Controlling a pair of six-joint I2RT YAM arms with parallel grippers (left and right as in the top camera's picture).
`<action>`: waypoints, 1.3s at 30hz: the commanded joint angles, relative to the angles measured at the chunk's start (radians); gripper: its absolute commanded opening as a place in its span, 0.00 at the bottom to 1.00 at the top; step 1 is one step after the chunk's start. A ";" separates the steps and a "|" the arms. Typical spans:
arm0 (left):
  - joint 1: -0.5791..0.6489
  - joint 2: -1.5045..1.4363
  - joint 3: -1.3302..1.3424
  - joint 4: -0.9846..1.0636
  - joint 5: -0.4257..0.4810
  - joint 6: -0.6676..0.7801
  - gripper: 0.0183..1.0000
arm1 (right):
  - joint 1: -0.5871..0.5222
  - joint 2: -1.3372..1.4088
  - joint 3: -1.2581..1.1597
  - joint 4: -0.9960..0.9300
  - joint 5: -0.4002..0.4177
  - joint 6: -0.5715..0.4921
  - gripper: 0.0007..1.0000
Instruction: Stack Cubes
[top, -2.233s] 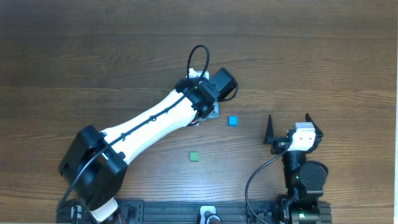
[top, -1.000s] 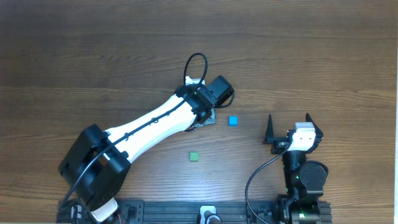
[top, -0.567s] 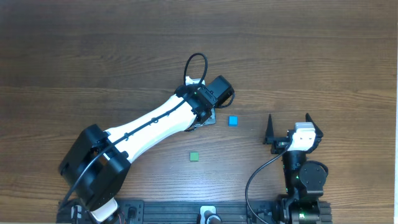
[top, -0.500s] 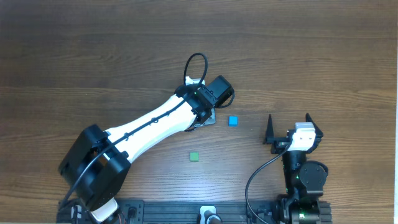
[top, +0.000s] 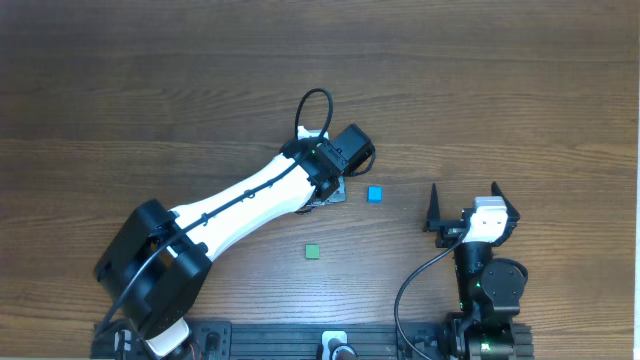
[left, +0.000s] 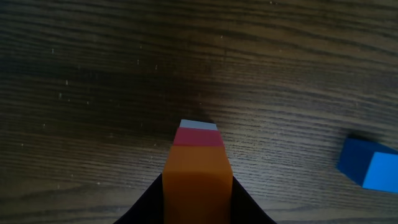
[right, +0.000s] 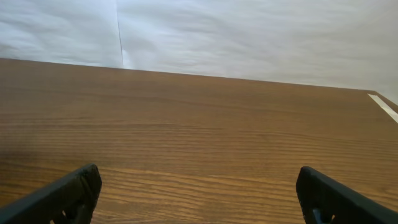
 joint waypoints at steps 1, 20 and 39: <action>-0.005 -0.003 -0.008 0.003 0.004 -0.015 0.03 | -0.005 -0.008 -0.007 0.001 0.002 -0.001 0.99; -0.003 -0.003 -0.009 0.024 0.003 -0.015 0.74 | -0.005 -0.008 -0.007 0.001 0.002 -0.001 0.99; 0.281 -0.232 -0.009 0.364 -0.167 0.082 1.00 | -0.005 -0.008 -0.007 0.001 0.002 -0.001 0.99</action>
